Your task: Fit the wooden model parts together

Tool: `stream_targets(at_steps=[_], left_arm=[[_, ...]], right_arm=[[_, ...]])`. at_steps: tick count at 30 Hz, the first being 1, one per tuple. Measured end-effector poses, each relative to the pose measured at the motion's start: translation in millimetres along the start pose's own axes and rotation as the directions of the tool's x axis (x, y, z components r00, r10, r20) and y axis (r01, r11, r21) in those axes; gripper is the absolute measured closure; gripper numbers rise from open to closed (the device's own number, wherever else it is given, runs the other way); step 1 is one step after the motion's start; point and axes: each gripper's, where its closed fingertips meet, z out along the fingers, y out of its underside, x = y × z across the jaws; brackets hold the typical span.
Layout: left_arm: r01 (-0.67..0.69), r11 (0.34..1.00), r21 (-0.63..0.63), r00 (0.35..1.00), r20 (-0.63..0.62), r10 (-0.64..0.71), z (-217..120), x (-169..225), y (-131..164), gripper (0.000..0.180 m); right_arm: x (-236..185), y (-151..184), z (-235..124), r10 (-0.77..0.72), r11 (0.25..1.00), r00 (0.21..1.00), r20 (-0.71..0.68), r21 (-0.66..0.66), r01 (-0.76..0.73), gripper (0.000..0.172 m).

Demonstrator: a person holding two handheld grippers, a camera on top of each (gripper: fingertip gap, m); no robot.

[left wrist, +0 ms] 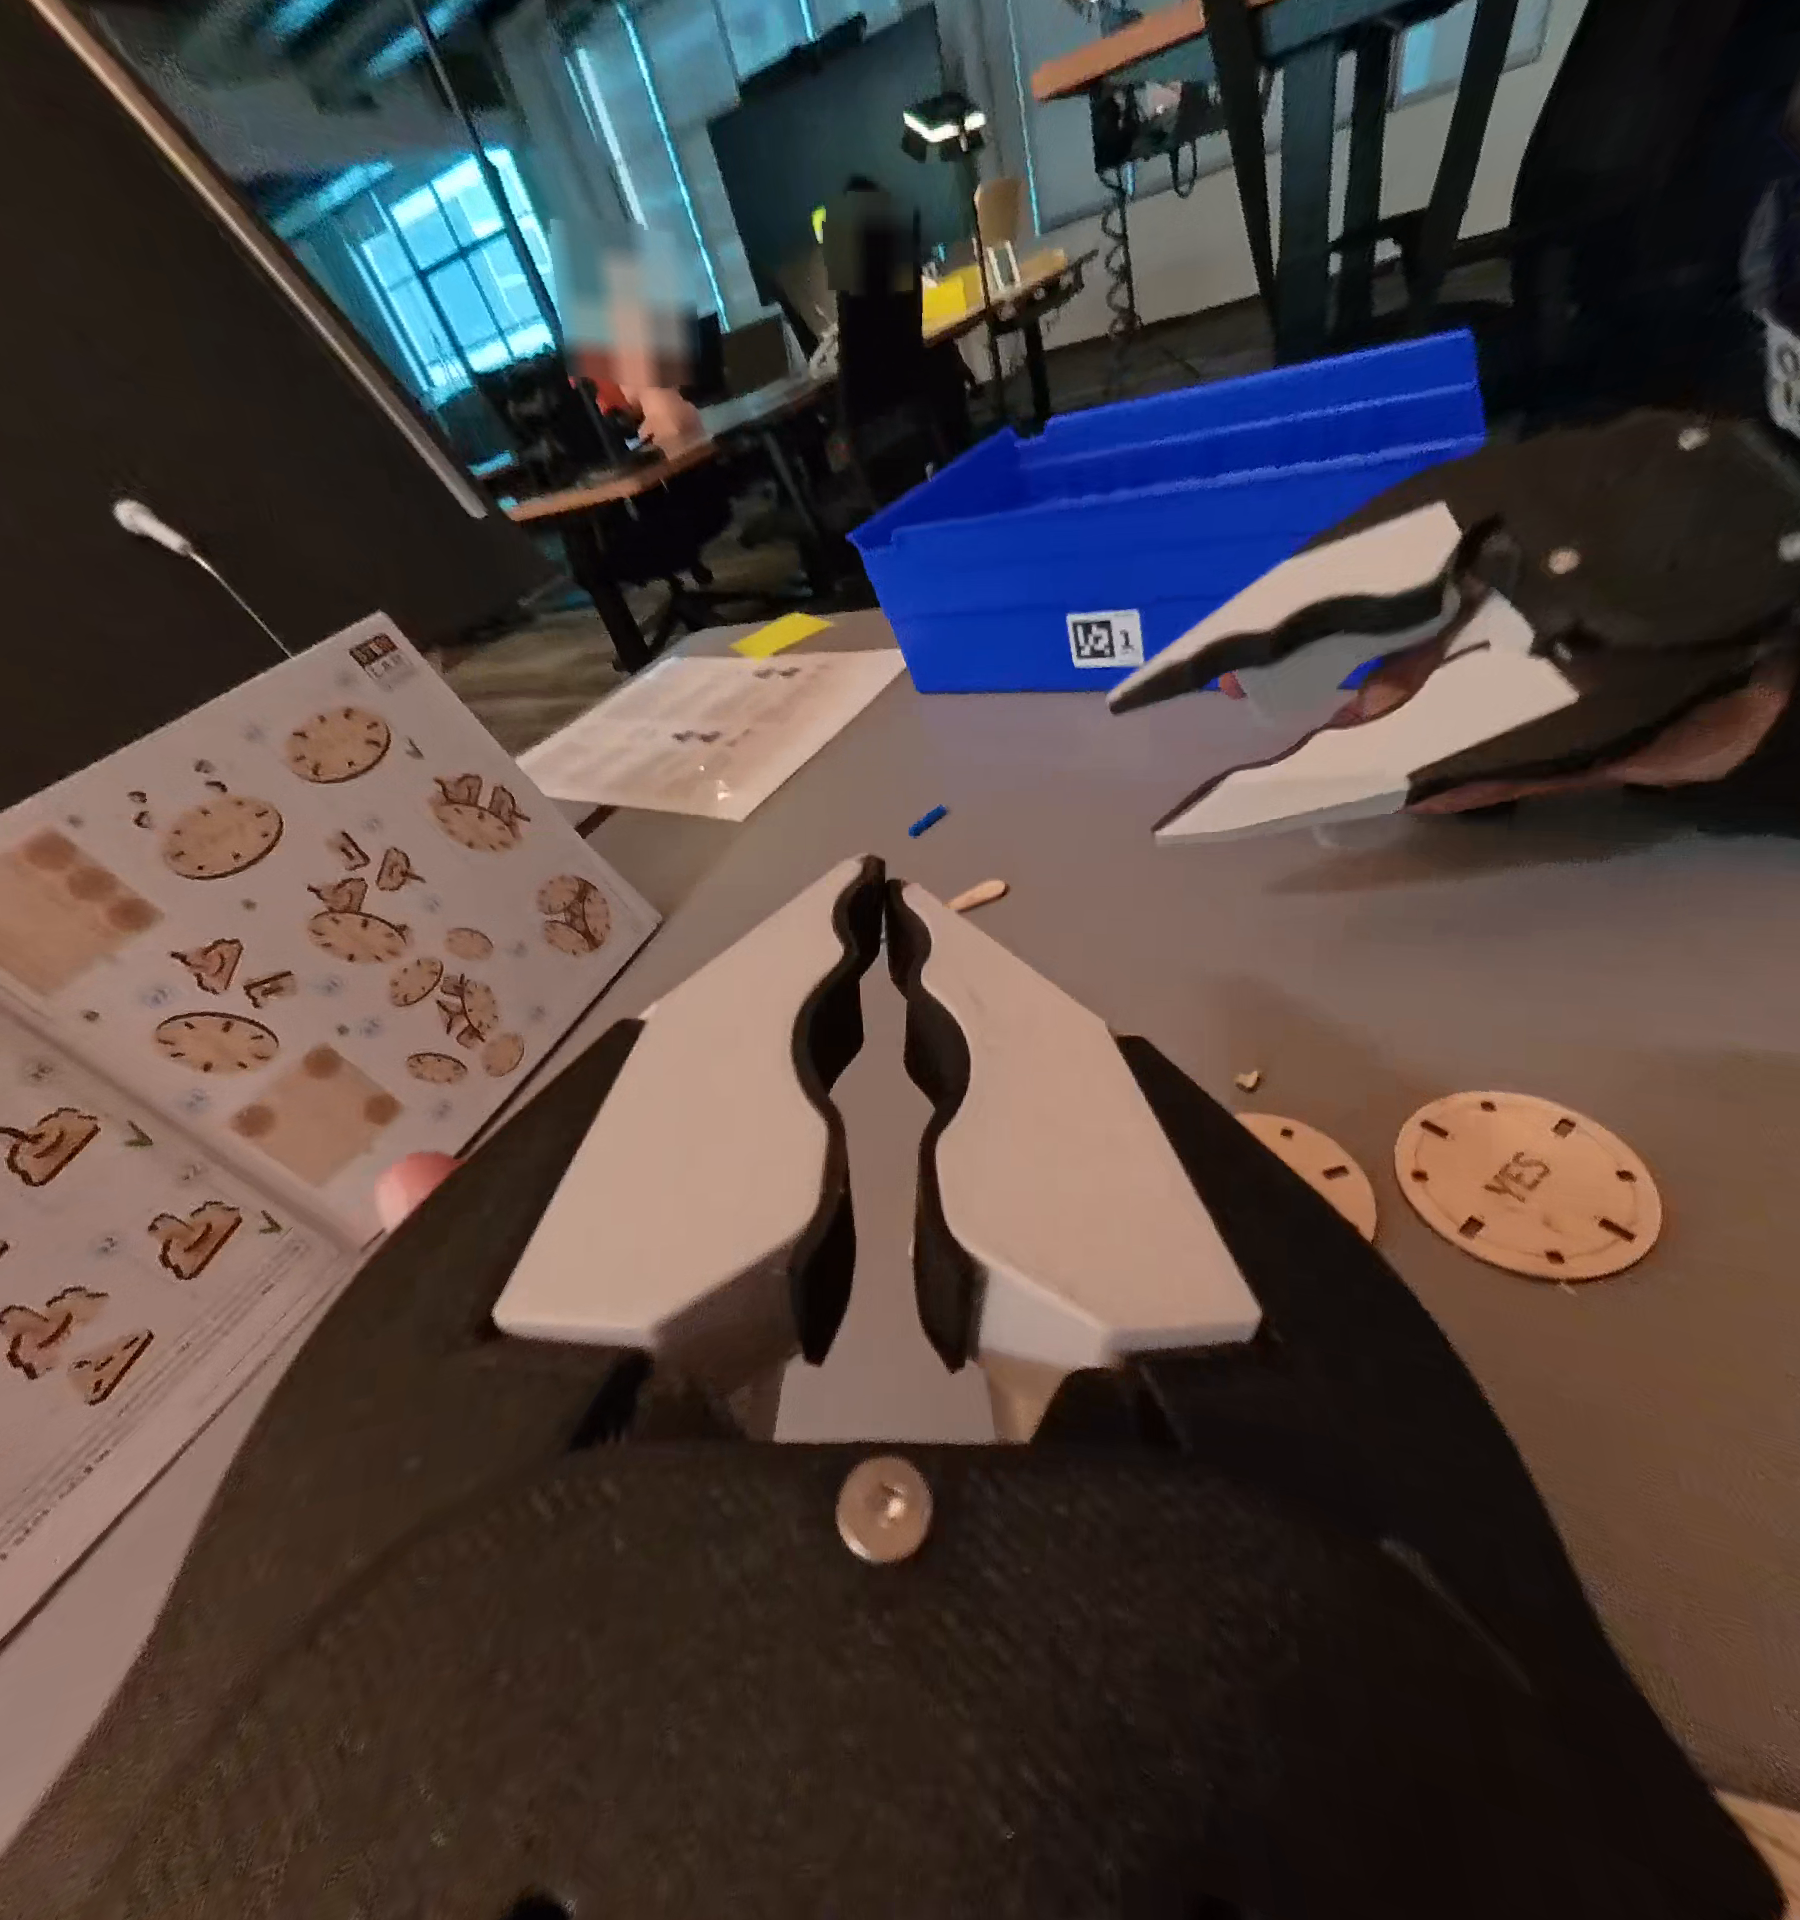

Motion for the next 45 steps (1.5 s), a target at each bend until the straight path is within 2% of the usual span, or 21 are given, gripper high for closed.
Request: stream_targets(at_steps=[2, 3, 5, 6, 9, 11, 13, 16, 18, 21, 24, 27, 29, 32, 35, 41, 45], left_arm=[[0.025, 1.000, 0.016, 1.000, 0.004, -0.025, 0.1, -0.7, -1.4, 0.180], [0.032, 0.999, 0.037, 0.999, -0.004, -0.032, 0.1, -0.8, -3.1, 0.180], [-0.002, 0.993, 0.117, 1.000, -0.004, 0.003, -1.8, -1.7, -10.1, 0.180], [-0.033, 0.988, 0.152, 0.999, 0.039, 0.027, -3.6, -6.4, -12.6, 0.179], [-0.156, 0.964, 0.213, 0.958, 0.271, 0.095, -13.3, -28.8, -19.1, 0.166], [-0.239, 0.946, 0.218, 0.922, 0.357, 0.151, -19.8, -30.5, -23.5, 0.180], [-0.206, 0.963, 0.175, 0.912, 0.392, 0.124, -20.5, -31.6, -22.1, 0.180], [-0.080, 0.987, 0.137, 0.952, 0.304, 0.035, -11.9, -20.1, -17.6, 0.180], [-0.028, 0.993, 0.112, 0.957, 0.289, -0.005, -8.6, -19.5, -13.0, 0.180], [0.052, 0.997, 0.051, 0.958, 0.279, -0.064, -1.7, -22.7, 0.7, 0.180], [0.121, 0.993, -0.010, 0.963, 0.244, -0.115, 5.9, -18.2, 14.5, 0.180], [0.080, 0.996, -0.034, 0.964, 0.257, -0.069, 8.9, -14.1, 20.1, 0.180], [0.058, 0.996, -0.068, 0.969, 0.242, -0.040, 11.9, -9.0, 26.1, 0.180], [0.131, 0.987, -0.093, 0.979, 0.167, -0.114, 15.8, 1.6, 32.3, 0.180], [0.213, 0.972, -0.096, 0.971, 0.132, -0.200, 16.6, 1.1, 36.5, 0.180], [0.286, 0.954, -0.086, 0.957, 0.085, -0.279, 16.0, -0.7, 37.4, 0.180], [0.269, 0.957, -0.105, 0.962, 0.074, -0.263, 17.5, 2.5, 39.1, 0.180]], right_arm=[[5.0, -6.2, -6.3, -0.141, 0.987, 0.984, -0.110, 0.056, 0.148, 0.164], [5.1, -12.3, -10.8, -0.185, 0.974, 0.970, -0.156, 0.098, 0.202, 0.172], [-6.5, -14.9, -11.8, -0.180, 0.974, 0.978, -0.101, 0.121, 0.192, 0.172], [-11.1, -15.0, -10.6, -0.167, 0.977, 0.984, -0.065, 0.120, 0.174, 0.172], [-8.7, -19.2, -12.8, -0.134, 0.980, 0.988, -0.072, 0.139, 0.143, 0.172], [-10.4, -20.7, -15.1, -0.111, 0.981, 0.993, -0.036, 0.153, 0.115, 0.172], [-21.1, -19.1, -15.9, -0.078, 0.987, 0.994, 0.075, 0.147, 0.067, 0.172], [-20.8, -15.2, -13.2, 0.035, 0.993, 0.984, 0.173, 0.107, -0.054, 0.172], [-18.8, -12.3, -9.4, 0.120, 0.988, 0.964, 0.238, 0.069, -0.140, 0.172], [-21.1, -6.8, -4.4, 0.254, 0.964, 0.892, 0.373, -0.018, -0.267, 0.172], [-33.3, 0.0, 0.1, 0.337, 0.940, 0.805, 0.488, -0.126, -0.317, 0.172], [-49.2, 3.6, -0.1, 0.305, 0.952, 0.769, 0.563, -0.168, -0.255, 0.172], [-55.6, 7.0, 0.7, 0.251, 0.968, 0.788, 0.562, -0.165, -0.190, 0.159], [-68.6, 15.6, 1.4, 0.171, 0.980, 0.797, 0.580, -0.182, -0.078, 0.150], [-85.4, 27.6, -0.2, 0.147, 0.971, 0.750, 0.645, -0.238, 0.014, 0.146], [-95.8, 38.4, -1.9, 0.271, 0.933, 0.647, 0.712, -0.359, 0.004, 0.140], [-96.8, 37.8, -1.6, 0.275, 0.932, 0.640, 0.717, -0.361, 0.005, 0.149]])
